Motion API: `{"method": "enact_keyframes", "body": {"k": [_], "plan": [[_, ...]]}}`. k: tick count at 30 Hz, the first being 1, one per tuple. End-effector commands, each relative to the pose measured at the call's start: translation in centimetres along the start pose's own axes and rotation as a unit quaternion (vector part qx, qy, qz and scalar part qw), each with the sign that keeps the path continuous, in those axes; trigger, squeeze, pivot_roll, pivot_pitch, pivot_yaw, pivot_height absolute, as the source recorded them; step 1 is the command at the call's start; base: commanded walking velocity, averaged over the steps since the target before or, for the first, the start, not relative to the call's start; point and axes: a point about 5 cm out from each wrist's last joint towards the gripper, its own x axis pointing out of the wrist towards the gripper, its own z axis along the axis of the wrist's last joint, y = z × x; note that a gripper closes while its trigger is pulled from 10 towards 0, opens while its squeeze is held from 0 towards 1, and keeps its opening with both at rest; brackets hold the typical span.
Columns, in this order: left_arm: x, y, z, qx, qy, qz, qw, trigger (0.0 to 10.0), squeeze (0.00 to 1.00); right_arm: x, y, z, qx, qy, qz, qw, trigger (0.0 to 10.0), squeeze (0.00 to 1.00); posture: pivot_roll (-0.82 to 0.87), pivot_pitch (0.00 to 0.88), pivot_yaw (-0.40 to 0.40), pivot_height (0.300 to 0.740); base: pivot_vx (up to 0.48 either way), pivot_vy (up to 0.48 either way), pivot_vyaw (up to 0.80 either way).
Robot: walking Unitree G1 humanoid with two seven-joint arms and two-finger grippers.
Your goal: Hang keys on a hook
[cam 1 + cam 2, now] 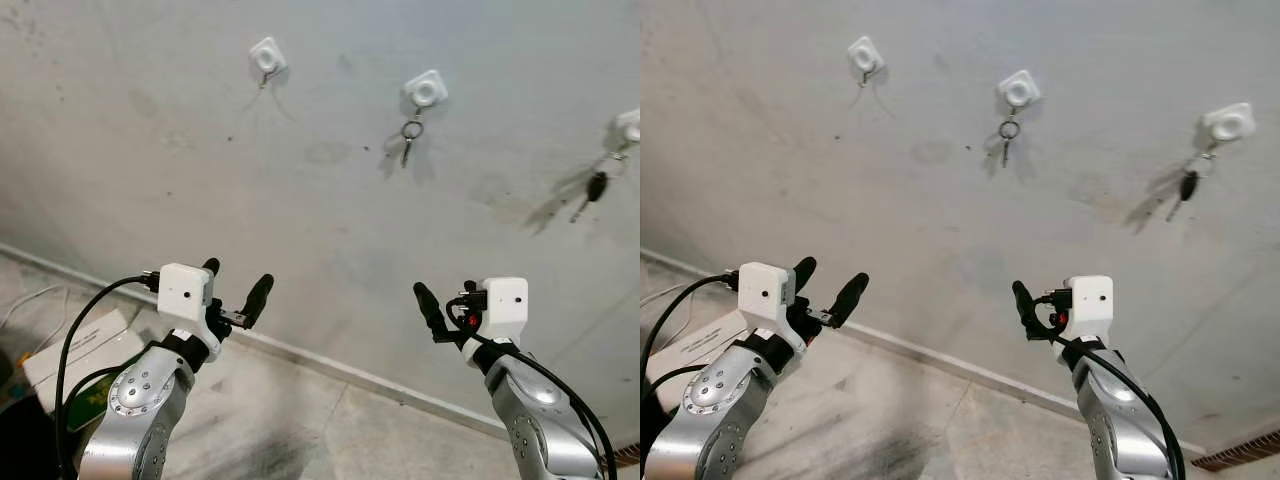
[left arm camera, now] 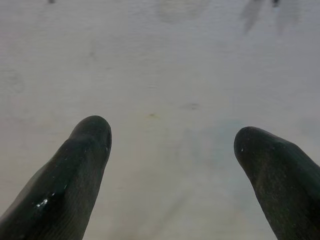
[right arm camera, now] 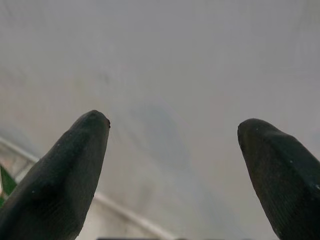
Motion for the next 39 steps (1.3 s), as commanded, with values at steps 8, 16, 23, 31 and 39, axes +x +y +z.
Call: {"method": "enact_keyframes", "body": {"k": [8, 16, 23, 31, 39], "plan": [[0.0, 0.1, 0.2, 0.000, 0.001, 0.001, 1.000, 10.0, 0.00, -0.6, 0.1, 1.4, -0.027, -0.018, -0.007, 0.999, 10.0, 0.00, 0.03, 0.039, -0.007, 0.740, -0.065, 0.122, 0.00], [0.2, 0.1, 0.2, 0.001, 0.001, -0.001, 1.000, 10.0, 0.00, -0.7, 0.0, 1.2, -0.048, 0.005, -0.013, 0.999, 10.0, 0.00, 0.03, 0.039, -0.007, 0.740, -0.258, 0.402, 0.00], [0.3, 0.1, 0.2, 0.001, 0.003, -0.005, 1.000, 10.0, 0.00, -0.6, 0.8, 1.0, -0.073, 0.013, 0.000, 0.997, 10.0, 0.00, 0.02, 0.041, -0.004, 0.740, -0.255, 0.409, 0.00], [0.4, -0.1, 0.2, 0.000, 0.005, -0.009, 1.000, 10.0, 0.00, -0.6, 0.2, 1.5, -0.063, 0.011, -0.006, 0.998, 10.0, 0.00, 0.01, 0.044, -0.001, 0.740, -0.254, 0.411, 0.00], [0.5, -0.2, 0.1, 0.002, 0.006, -0.013, 1.000, 10.0, 0.00, -0.5, 0.1, 1.8, -0.064, 0.004, -0.010, 0.998, 10.0, 0.00, 0.01, 0.043, 0.000, 0.740, -0.184, 0.417, 0.00]]}}
